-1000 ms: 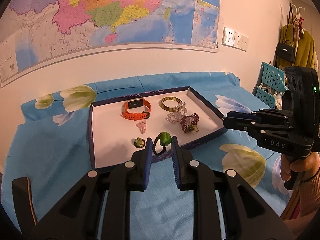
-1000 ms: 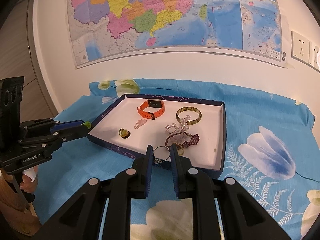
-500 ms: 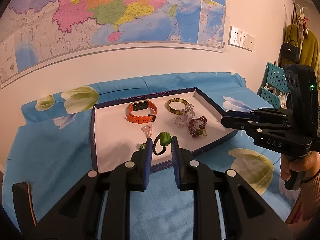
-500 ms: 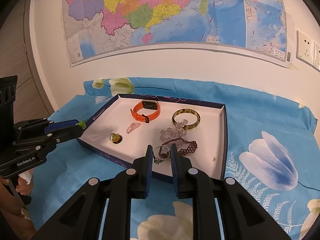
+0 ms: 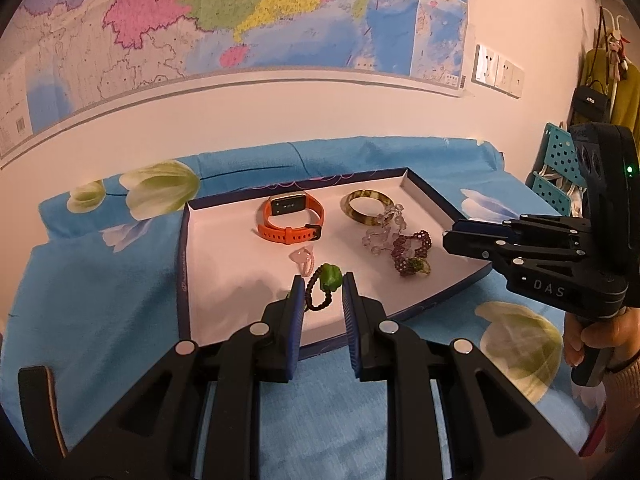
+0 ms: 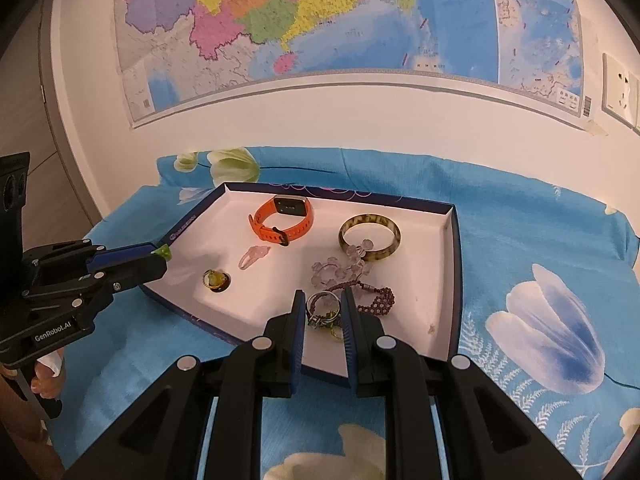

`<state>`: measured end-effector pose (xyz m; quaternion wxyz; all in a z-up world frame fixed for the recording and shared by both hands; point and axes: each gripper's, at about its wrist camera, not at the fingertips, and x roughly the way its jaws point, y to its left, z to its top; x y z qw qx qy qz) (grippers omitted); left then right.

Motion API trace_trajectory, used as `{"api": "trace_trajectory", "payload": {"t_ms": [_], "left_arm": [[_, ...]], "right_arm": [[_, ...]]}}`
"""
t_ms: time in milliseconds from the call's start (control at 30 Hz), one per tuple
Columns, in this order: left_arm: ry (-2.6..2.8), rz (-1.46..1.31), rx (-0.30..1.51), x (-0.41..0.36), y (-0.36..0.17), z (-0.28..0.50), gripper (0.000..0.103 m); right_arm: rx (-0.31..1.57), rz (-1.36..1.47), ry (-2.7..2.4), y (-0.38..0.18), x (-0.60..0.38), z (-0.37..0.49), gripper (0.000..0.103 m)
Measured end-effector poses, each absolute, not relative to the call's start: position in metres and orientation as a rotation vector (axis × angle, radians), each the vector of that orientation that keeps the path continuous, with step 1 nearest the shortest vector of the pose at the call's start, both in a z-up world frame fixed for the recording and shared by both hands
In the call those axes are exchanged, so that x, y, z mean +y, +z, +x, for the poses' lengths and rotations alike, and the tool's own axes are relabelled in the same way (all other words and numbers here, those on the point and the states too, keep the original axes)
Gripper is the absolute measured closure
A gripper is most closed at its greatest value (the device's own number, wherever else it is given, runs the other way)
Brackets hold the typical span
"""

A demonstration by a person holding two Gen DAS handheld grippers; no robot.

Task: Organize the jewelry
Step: 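Carry the green bead cord ring and silver ring over the tray with both tools, then lower both rings into the tray while both tools open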

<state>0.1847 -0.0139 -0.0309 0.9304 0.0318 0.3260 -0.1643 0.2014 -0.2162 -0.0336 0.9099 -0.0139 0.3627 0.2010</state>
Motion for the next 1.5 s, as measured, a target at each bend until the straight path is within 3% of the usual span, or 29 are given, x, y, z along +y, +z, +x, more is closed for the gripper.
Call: {"api": "trace_trajectory", "payload": {"t_ms": [1500], "left_arm": [[-0.260,0.057,0.751,-0.019,-0.061,0.217,0.083]], "right_arm": [[0.831,-0.038,0.380,-0.062,-0.208,0.229,0.087]]}}
